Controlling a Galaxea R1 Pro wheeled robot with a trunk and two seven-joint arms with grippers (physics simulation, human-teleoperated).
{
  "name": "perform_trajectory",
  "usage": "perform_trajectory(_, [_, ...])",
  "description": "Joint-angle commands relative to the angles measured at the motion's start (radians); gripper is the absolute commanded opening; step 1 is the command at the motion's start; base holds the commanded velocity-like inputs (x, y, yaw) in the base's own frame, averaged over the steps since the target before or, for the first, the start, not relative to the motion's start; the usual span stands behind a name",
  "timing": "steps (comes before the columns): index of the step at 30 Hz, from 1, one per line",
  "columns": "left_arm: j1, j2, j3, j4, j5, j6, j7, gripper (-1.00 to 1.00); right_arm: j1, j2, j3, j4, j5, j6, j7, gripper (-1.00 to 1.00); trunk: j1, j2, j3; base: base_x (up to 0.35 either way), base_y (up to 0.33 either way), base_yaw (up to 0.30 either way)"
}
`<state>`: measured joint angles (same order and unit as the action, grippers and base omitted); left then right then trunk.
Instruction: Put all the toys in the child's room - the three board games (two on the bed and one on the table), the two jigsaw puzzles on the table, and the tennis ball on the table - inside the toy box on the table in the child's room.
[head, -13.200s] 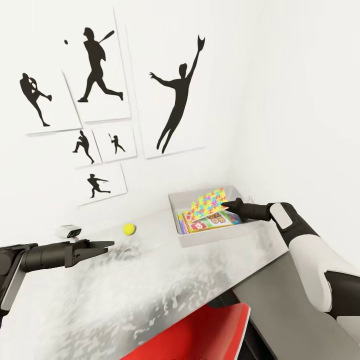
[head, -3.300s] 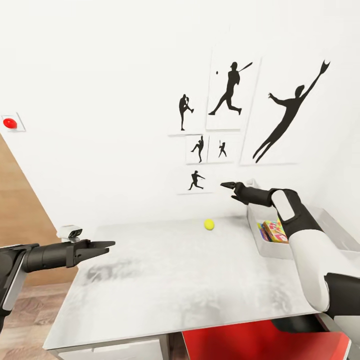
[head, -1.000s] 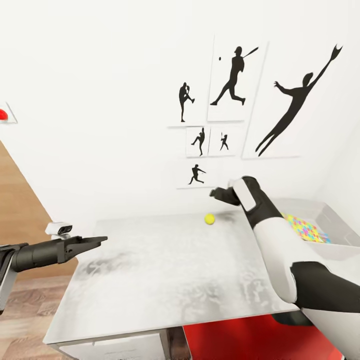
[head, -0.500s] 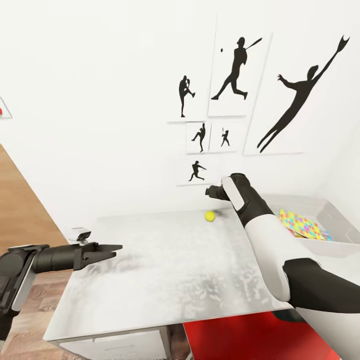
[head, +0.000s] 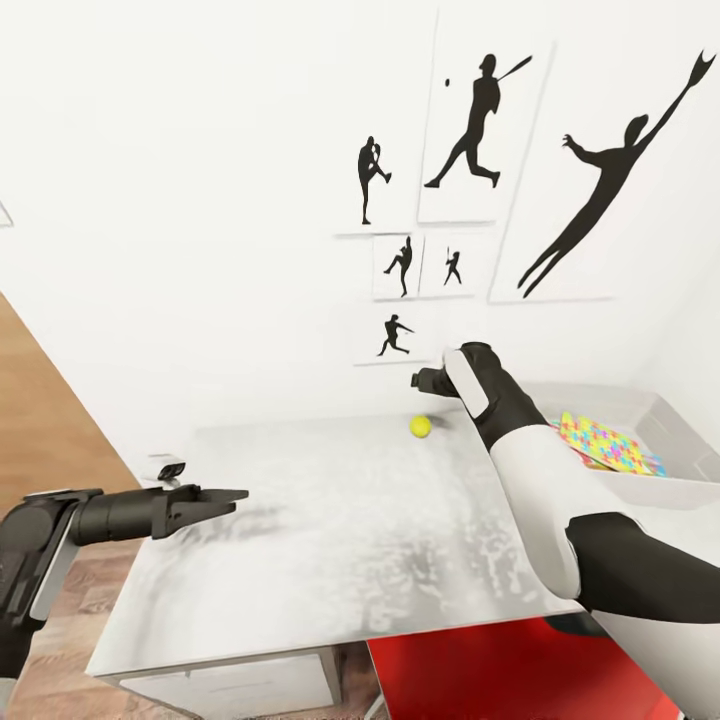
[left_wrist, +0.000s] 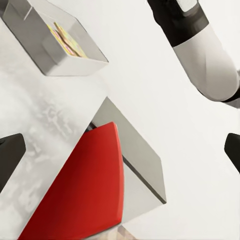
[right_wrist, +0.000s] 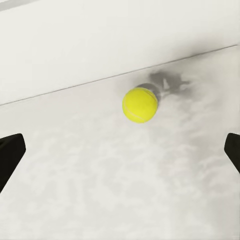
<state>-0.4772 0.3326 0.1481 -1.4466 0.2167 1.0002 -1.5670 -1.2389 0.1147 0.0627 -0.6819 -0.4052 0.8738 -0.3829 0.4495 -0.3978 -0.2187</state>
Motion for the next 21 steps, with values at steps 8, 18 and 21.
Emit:
perform_trajectory(8, [-0.023,-0.06,-0.001,-0.003,-0.004,0.042,-0.004,1.0,-0.003,0.0,0.003,0.0,-0.012,0.0,-0.01,1.0,0.001,-0.002,-0.015,0.0,0.0,0.0])
perform_trajectory(18, [-0.153,-0.158,-0.086,0.027,-0.084,0.047,-0.004,1.0,-0.018,-0.001,0.003,0.001,-0.012,0.004,-0.01,1.0,0.001,-0.002,-0.031,0.0,0.0,0.0])
perform_trajectory(21, [-0.169,-0.159,-0.092,0.033,-0.094,0.046,-0.004,1.0,-0.022,-0.001,0.003,-0.001,-0.012,0.006,-0.011,1.0,0.001,-0.002,-0.036,0.0,0.0,0.0])
